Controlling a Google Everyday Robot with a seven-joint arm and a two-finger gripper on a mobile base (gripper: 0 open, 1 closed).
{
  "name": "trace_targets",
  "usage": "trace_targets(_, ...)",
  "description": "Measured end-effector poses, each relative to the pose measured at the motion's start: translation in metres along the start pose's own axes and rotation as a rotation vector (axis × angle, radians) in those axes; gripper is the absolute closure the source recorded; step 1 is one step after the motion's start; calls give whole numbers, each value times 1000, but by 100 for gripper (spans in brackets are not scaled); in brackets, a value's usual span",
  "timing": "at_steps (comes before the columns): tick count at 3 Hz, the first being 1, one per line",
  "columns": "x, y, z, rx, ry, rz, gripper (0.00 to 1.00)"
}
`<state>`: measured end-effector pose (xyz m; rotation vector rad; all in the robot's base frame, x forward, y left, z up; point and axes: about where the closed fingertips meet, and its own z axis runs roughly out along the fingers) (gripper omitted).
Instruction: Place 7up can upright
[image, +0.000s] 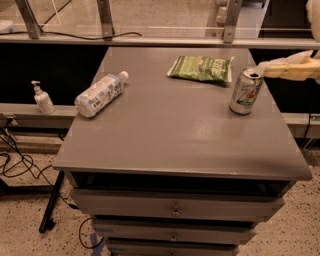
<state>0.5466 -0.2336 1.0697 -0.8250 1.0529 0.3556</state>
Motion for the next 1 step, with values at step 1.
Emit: trace_targets(1, -108, 10, -14, 77, -100, -178, 0)
